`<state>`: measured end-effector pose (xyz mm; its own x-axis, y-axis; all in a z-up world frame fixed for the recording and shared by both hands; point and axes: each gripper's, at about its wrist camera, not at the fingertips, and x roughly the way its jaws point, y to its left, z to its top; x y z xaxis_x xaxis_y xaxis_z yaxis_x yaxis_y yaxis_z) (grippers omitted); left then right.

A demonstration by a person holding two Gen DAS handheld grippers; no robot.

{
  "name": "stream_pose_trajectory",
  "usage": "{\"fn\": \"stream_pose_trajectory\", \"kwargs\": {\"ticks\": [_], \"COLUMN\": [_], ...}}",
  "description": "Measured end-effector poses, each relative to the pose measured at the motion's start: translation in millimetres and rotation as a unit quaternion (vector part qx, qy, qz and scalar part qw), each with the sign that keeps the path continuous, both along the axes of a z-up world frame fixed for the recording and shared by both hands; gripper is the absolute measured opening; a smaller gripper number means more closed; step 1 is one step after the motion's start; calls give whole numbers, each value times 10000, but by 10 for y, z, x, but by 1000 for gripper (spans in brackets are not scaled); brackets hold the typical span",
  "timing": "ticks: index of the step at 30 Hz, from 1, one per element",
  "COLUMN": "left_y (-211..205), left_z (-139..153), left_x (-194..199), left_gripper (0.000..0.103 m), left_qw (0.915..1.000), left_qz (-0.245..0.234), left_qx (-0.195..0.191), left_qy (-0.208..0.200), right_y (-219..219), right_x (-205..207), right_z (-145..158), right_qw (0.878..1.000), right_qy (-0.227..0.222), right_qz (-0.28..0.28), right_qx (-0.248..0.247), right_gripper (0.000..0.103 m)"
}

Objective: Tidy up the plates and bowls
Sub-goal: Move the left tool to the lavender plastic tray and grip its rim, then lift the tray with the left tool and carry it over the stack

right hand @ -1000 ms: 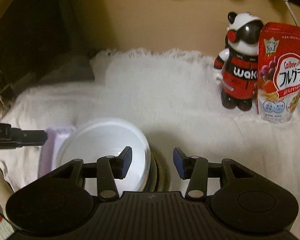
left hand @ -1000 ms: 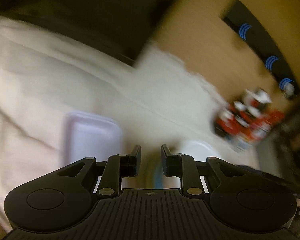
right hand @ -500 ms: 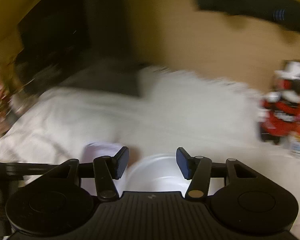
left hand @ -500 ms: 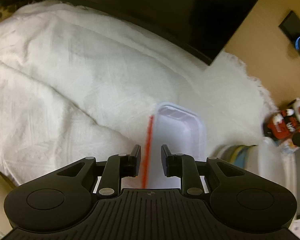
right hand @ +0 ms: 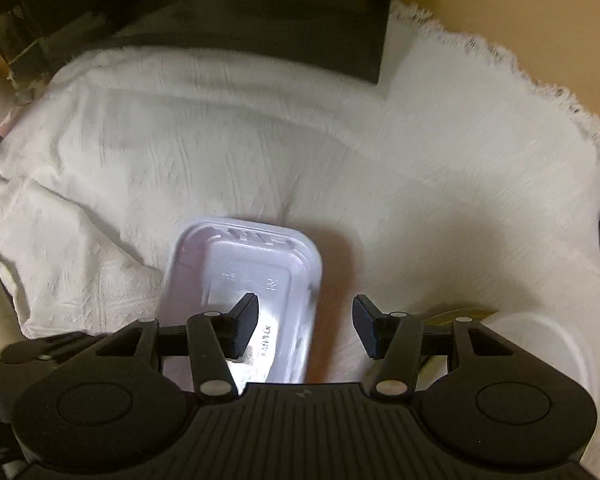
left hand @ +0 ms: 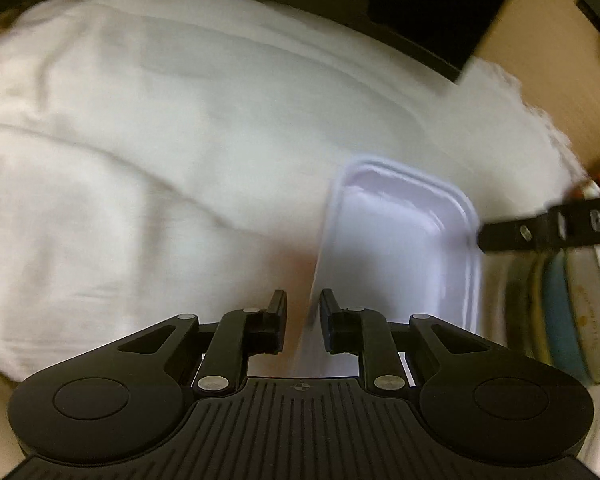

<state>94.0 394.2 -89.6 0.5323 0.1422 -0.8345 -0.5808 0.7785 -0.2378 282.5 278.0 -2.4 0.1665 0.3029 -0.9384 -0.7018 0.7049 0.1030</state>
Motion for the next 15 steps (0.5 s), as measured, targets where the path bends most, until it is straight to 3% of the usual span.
{"fn": "stream_pose_trajectory", "kwargs": {"ticks": [2,6,12,15], "left_y": [95,159,121,156], "left_z": [-5,-76,-106,-104], "left_x": [-176,-374,-337,-263], "left_gripper": [19,17,16,16], "left_qw": [10000,9982,9977,9971], "left_qz": [65,-22,-332,-511], "left_qx": [-70,-591,-579,-549], "left_qy": [17,-57,120,143], "right_y": [35,67,44,41], "right_x": [-103,-388,-859,-917], "right_z": [-16,-71,-359,-495], "right_qw": [9999,9994,9999,9995], "right_qy": [128,234,-83,-240], "right_qz": [64,179,27,-208], "right_qx": [79,192,117,17], "right_gripper": [52,53,51,45]}}
